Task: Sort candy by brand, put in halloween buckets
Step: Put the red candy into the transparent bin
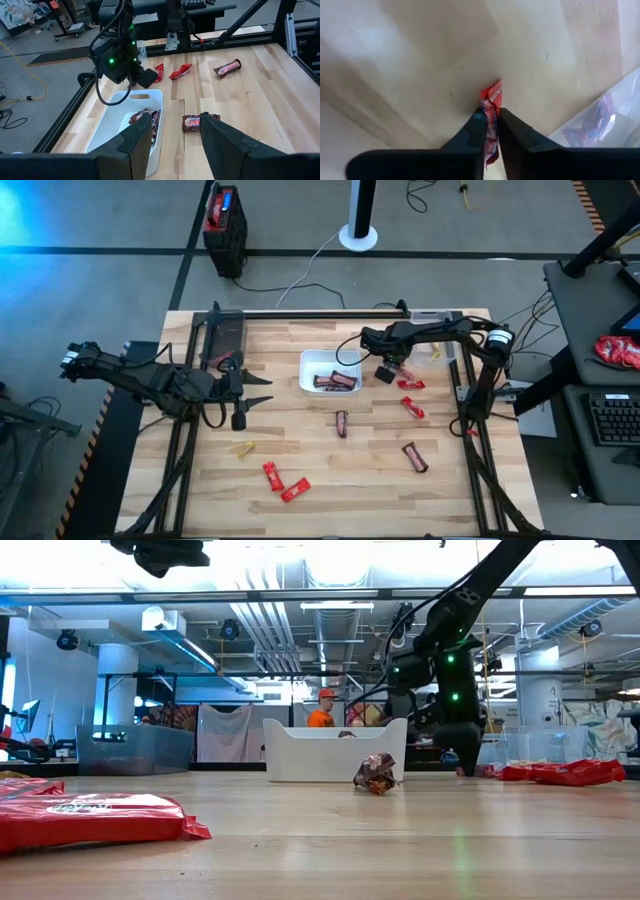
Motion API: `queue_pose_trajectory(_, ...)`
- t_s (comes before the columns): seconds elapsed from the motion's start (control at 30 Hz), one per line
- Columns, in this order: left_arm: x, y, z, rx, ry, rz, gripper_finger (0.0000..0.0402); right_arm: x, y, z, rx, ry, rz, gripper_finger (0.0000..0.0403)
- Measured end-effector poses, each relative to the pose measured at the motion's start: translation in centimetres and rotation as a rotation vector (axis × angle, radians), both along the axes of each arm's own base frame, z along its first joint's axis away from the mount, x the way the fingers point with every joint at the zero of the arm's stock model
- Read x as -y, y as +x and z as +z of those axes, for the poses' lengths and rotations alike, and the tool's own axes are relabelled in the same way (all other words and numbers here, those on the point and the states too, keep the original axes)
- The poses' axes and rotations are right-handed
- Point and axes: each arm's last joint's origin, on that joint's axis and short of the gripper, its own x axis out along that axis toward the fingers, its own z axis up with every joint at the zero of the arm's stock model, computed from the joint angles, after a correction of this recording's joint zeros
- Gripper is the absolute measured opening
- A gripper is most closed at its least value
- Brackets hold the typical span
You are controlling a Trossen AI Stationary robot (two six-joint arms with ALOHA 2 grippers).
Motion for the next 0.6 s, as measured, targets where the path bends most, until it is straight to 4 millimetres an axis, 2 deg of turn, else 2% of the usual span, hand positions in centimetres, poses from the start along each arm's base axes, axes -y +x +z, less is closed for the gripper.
queue_pose_trajectory(0.2,0.0,0.0,0.0,0.0,0.0,0.0,0.015,-0.2,0.0,1.1,0.011,0.01,-0.002,0.0019)
queue_pose_trajectory(0.4,0.0,0.0,0.0,0.002,-0.01,0.004,0.015,-0.2,0.1,5.3,0.13,-0.059,-0.028,0.0018)
queue_pose_trajectory(0.6,0.0,0.0,0.0,0.005,-0.03,0.01,0.015,-0.1,-1.4,9.8,0.18,-0.301,-0.136,0.0017)
